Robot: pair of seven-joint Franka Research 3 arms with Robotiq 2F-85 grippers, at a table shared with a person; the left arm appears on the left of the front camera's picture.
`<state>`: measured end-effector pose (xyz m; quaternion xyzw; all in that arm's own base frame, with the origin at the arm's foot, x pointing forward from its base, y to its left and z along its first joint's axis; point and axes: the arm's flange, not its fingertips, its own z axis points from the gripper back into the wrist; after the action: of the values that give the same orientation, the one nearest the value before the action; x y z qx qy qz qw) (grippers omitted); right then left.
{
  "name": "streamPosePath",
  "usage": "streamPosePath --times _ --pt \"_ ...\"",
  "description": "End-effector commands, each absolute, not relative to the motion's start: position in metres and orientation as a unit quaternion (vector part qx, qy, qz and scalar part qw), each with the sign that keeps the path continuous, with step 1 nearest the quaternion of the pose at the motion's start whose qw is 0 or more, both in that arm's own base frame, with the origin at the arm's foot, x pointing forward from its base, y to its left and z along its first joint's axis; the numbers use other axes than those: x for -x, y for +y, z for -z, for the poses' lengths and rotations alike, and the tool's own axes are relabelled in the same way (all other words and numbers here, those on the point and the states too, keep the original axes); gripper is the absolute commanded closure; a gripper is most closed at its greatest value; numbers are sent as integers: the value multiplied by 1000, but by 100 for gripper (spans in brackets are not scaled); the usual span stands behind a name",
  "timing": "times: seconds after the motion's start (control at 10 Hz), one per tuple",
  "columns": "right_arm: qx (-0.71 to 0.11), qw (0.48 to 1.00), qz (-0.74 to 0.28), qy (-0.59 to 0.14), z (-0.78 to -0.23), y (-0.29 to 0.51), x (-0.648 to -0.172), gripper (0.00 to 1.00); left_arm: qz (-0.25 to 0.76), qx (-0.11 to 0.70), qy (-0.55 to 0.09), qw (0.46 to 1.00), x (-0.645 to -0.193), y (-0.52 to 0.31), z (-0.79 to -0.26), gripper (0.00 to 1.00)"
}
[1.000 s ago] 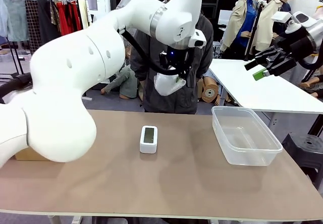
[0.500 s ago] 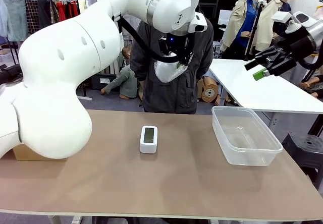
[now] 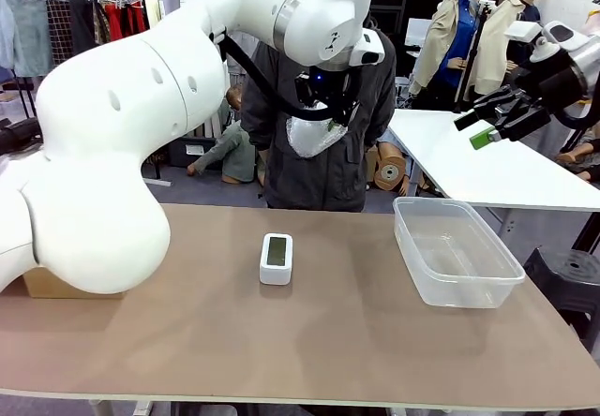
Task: Separate and place wrapped and unwrapped clocks.
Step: Pick up the Digital clock indicated by the person, then if the picked Digital clock is wrapped, place it in the Package Box ; if not, place it in the Organizing box.
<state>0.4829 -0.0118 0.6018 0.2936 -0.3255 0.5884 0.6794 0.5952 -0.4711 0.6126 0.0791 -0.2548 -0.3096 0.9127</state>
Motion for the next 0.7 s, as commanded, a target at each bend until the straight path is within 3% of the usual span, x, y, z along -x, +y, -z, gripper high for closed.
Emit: streamPosePath --times 0.0,0.6 --pt "-295 677 -590 -327 -603 -11 -483 0 306 -79 -257 913 -594 -469 -619 100" --pt "-295 677 -590 -327 -603 -11 -483 0 306 -79 -257 913 -594 -469 -619 100"
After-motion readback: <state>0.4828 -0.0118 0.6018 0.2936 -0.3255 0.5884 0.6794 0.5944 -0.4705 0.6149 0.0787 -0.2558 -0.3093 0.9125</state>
